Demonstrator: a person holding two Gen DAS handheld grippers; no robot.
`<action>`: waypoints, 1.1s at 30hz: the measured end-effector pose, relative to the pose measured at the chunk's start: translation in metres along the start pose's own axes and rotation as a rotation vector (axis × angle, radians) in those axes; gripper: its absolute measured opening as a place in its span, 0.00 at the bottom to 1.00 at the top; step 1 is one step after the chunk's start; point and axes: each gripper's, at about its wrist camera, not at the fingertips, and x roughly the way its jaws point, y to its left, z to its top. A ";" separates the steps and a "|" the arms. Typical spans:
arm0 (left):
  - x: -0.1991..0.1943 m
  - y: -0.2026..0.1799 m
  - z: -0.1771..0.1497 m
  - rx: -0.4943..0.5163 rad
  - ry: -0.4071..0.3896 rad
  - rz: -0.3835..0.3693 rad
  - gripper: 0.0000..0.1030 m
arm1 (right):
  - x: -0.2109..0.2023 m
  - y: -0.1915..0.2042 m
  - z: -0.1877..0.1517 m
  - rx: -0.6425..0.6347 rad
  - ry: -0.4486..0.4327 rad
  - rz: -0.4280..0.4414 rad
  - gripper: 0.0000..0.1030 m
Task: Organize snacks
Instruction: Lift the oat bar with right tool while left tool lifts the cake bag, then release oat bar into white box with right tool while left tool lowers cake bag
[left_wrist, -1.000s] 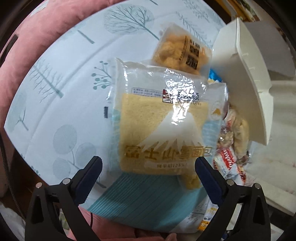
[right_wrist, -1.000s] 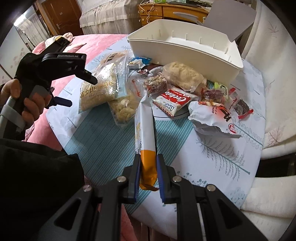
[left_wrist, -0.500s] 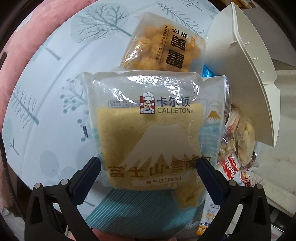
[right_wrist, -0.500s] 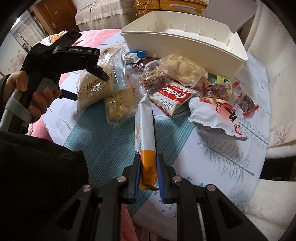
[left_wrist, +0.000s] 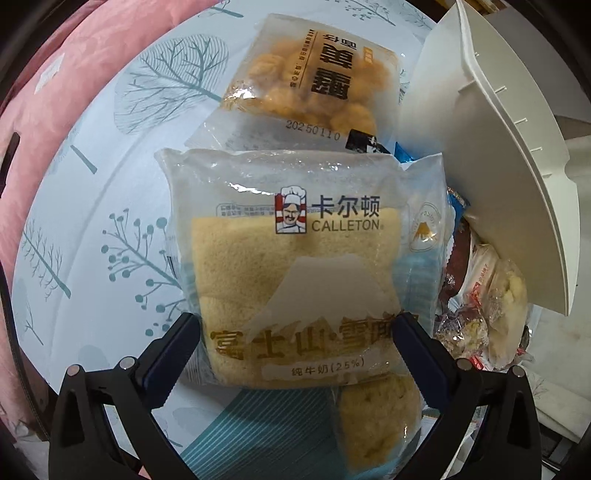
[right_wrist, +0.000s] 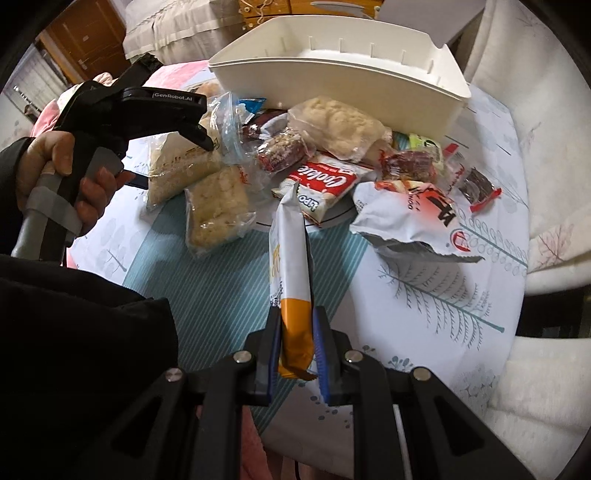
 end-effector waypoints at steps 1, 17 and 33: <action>0.000 -0.003 0.000 0.000 -0.007 0.006 1.00 | 0.000 0.000 -0.001 0.005 0.000 -0.003 0.16; -0.037 -0.001 -0.026 0.000 -0.160 0.040 0.09 | -0.011 0.013 -0.014 -0.014 -0.026 -0.036 0.16; -0.127 0.023 -0.069 0.064 -0.266 -0.088 0.03 | -0.046 0.024 -0.018 -0.093 -0.166 -0.031 0.16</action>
